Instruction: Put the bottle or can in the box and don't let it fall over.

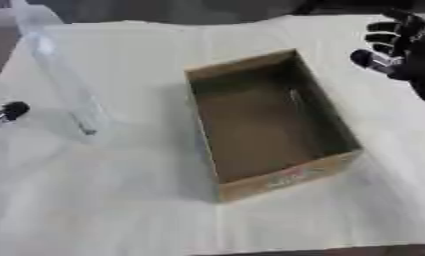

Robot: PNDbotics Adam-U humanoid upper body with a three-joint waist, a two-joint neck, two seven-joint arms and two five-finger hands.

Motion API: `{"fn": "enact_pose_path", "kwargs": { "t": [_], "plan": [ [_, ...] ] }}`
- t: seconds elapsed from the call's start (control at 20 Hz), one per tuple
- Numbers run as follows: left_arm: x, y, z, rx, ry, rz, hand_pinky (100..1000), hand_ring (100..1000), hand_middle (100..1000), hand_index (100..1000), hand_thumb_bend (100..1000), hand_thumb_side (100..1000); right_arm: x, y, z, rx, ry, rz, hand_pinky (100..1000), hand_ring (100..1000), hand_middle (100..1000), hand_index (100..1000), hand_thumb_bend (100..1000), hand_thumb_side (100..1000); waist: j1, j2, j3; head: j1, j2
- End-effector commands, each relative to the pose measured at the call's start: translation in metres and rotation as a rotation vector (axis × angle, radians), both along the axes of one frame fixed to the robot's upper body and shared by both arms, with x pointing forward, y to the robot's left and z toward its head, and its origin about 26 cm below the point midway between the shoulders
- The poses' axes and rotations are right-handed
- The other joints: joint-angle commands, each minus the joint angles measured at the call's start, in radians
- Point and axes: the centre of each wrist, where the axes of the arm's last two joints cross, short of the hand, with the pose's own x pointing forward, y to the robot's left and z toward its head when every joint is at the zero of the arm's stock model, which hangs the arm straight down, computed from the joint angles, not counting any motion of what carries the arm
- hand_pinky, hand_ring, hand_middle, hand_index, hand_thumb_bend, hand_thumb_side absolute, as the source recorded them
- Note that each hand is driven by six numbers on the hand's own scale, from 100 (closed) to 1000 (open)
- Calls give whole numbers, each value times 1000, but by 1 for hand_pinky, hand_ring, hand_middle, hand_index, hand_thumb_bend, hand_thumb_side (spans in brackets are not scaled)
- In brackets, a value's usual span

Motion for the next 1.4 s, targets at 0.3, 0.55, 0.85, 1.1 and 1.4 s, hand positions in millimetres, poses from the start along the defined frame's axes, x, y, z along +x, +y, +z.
{"fn": "enact_pose_path", "kwargs": {
  "t": [0.3,0.55,0.85,1.1,1.4],
  "plan": [
    [13,-5,13,55,10,-62,797,839,800,841,1000,156,-1,-2,12,-24,-26,1,949,848,772,948,679,155,0,-31,-2,4,-10],
    [22,-9,13,38,40,-122,796,837,797,838,1000,155,-1,-1,11,-23,-21,4,949,848,772,948,679,153,0,-33,-4,5,-10],
    [31,-16,17,32,45,-172,795,837,797,835,1000,156,0,0,11,-20,-18,6,949,847,771,947,679,154,0,-34,-7,6,-10],
    [37,-23,16,30,59,-209,797,837,796,835,1000,157,0,1,10,-22,-16,9,948,847,771,944,678,157,-1,-34,-9,5,-14],
    [45,-32,17,54,71,-233,797,837,794,832,1000,144,0,3,9,-26,-12,16,948,847,770,945,679,159,-1,-32,-13,10,-17]
  ]
}}
